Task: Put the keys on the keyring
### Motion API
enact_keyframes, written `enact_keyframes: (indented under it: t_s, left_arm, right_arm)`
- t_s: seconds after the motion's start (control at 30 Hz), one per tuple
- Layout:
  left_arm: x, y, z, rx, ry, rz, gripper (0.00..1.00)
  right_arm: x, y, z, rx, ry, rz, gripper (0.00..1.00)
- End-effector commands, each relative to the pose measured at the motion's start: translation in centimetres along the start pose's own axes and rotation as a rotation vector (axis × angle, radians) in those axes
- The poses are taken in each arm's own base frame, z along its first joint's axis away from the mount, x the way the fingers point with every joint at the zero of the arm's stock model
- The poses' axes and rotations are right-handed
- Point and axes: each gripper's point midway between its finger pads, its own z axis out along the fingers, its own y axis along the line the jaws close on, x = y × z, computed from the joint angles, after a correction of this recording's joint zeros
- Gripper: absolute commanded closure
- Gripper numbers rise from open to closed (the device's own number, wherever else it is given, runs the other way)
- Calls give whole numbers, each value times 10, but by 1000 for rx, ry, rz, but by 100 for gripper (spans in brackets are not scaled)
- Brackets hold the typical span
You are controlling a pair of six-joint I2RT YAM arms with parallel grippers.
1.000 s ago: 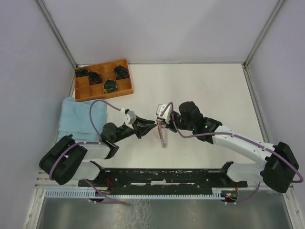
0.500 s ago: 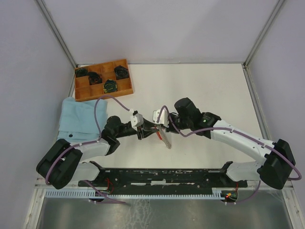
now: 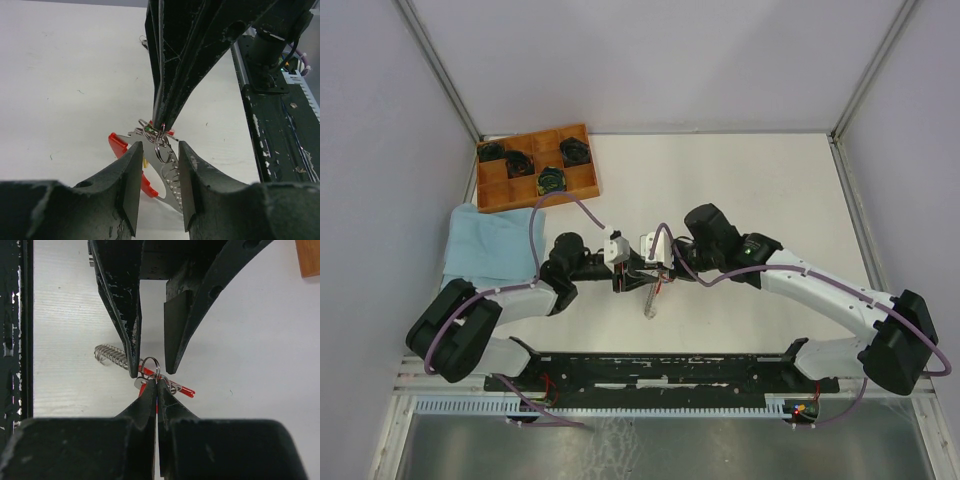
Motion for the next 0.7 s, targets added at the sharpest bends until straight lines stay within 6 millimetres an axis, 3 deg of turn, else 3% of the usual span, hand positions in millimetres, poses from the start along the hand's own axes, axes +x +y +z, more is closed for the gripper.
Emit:
enact_keyframes:
  t_s: [0.0, 0.5, 0.67]
  left_arm:
    - [-11, -1, 4, 50, -20, 55, 60]
    - [-10, -4, 6, 90, 10, 19, 74]
    - [-12, -4, 7, 99, 13, 7, 86]
  right_arm:
    - [-29, -12, -6, 22, -71, -50, 99]
    - [-23, -12, -7, 25, -48, -51, 99]
    - [-21, -9, -8, 15, -41, -52, 99]
